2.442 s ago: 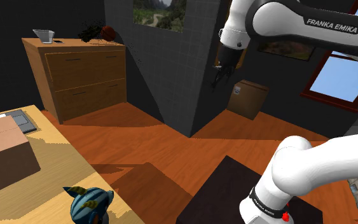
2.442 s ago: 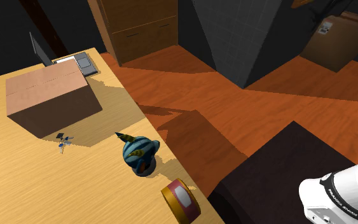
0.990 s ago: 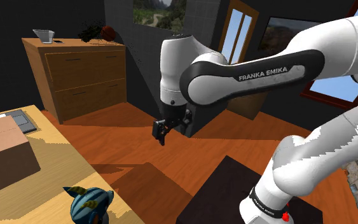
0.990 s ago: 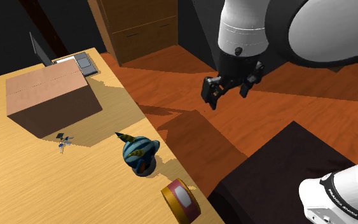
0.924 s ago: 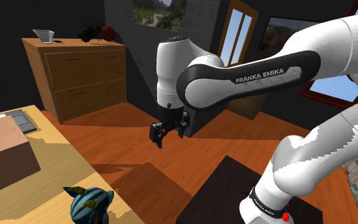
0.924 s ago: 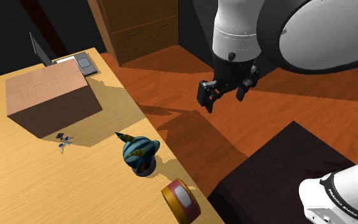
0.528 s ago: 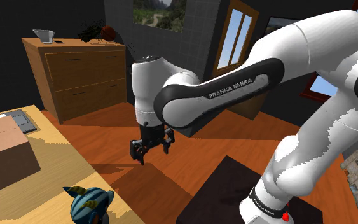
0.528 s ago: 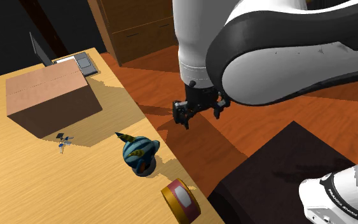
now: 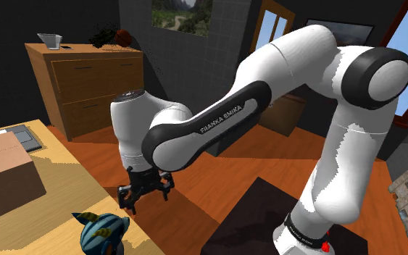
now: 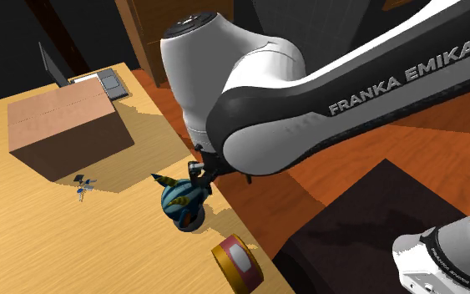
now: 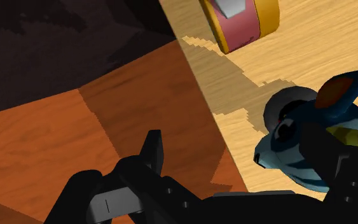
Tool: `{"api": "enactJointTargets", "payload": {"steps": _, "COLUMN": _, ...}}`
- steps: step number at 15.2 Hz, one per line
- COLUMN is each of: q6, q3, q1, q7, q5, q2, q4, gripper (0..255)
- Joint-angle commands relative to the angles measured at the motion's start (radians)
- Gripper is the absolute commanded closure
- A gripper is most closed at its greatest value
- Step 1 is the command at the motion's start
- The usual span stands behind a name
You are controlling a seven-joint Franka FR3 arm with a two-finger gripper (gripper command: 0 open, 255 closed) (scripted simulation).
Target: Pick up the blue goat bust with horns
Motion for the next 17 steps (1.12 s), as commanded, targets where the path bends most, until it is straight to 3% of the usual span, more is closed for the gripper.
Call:
{"api": "enactJointTargets", "payload": {"steps": 1, "q6": 0.018, "q3": -0.006, "q1": 0.027, "q7": 0.062, "q5": -0.043, "q2": 0.094, "q4": 0.051, "gripper": 0}}
{"api": "enactJointTargets", "payload": {"steps": 12, "q6": -0.004, "q3": -0.094, "q1": 0.248, "q7": 0.274, "q5": -0.161, "q2": 0.55, "q4": 0.472, "gripper": 0}}
{"api": "enactJointTargets", "payload": {"steps": 17, "q6": 0.028, "q3": -0.109, "q1": 0.262, "q7": 0.279, "q5": -0.175, "q2": 0.595, "q4": 0.483, "gripper": 0}}
